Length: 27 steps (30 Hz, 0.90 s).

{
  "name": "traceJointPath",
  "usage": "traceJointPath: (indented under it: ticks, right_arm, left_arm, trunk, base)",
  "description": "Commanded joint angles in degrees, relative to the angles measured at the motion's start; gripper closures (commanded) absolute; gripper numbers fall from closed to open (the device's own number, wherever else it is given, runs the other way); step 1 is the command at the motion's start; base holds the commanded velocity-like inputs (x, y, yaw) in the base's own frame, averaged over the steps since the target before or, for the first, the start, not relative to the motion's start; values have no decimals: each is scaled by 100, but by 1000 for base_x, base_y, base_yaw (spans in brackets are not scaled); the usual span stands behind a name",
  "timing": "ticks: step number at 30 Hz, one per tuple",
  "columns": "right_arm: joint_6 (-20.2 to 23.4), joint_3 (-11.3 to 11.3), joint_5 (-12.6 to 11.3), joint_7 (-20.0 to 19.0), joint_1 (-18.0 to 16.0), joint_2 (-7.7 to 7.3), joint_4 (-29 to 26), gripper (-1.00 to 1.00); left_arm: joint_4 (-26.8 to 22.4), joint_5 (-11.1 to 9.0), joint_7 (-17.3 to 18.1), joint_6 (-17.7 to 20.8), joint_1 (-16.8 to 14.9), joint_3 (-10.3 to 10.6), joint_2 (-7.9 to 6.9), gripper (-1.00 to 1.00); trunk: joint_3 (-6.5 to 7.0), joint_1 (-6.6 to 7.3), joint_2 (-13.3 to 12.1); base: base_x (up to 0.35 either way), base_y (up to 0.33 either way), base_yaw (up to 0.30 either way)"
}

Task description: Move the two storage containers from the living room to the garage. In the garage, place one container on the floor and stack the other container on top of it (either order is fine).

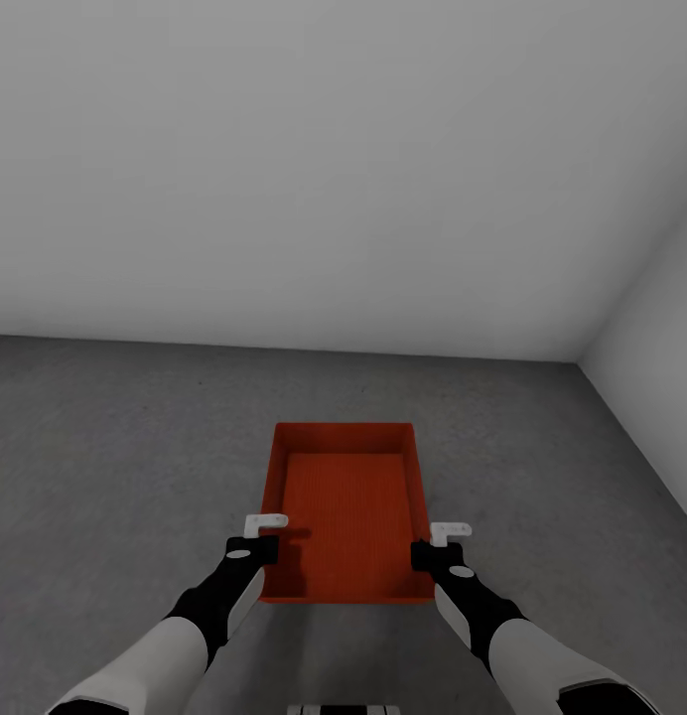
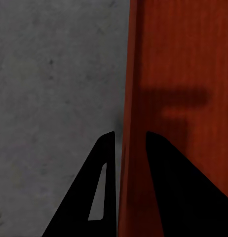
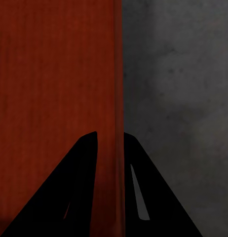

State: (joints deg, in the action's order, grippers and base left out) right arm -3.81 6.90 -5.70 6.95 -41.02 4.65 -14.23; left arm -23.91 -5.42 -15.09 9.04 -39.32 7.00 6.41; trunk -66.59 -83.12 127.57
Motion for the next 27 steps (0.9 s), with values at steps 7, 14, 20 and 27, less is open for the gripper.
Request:
traceJointPath:
  ticks: [7, 14, 20, 27]
  right_arm:
    - [-24, -101, -98, 14, -2, -24, 17, 100]
    - [-21, -101, -98, 16, -2, -17, 17, 100]
    - [-23, -101, -98, 14, -2, -22, 17, 100]
    - [-26, -101, -98, 16, -2, -25, 17, 100]
  left_arm:
    - [-35, 59, -78, -3, -5, -304, -61, 100]
    - [-35, 59, -79, -1, -5, -304, -60, 100]
    - [-35, 59, -79, 0, -5, -304, -60, 100]
    - [-35, 59, -75, 0, -5, -304, -59, 100]
  trunk:
    - [-130, -153, 284]
    - [-255, -307, 565]
    - [-363, -439, 805]
    - [-471, -570, 1046]
  base:
    - [0, 0, -16]
    - [0, 0, -184]
    - [0, 0, -42]
    - [0, 0, -5]
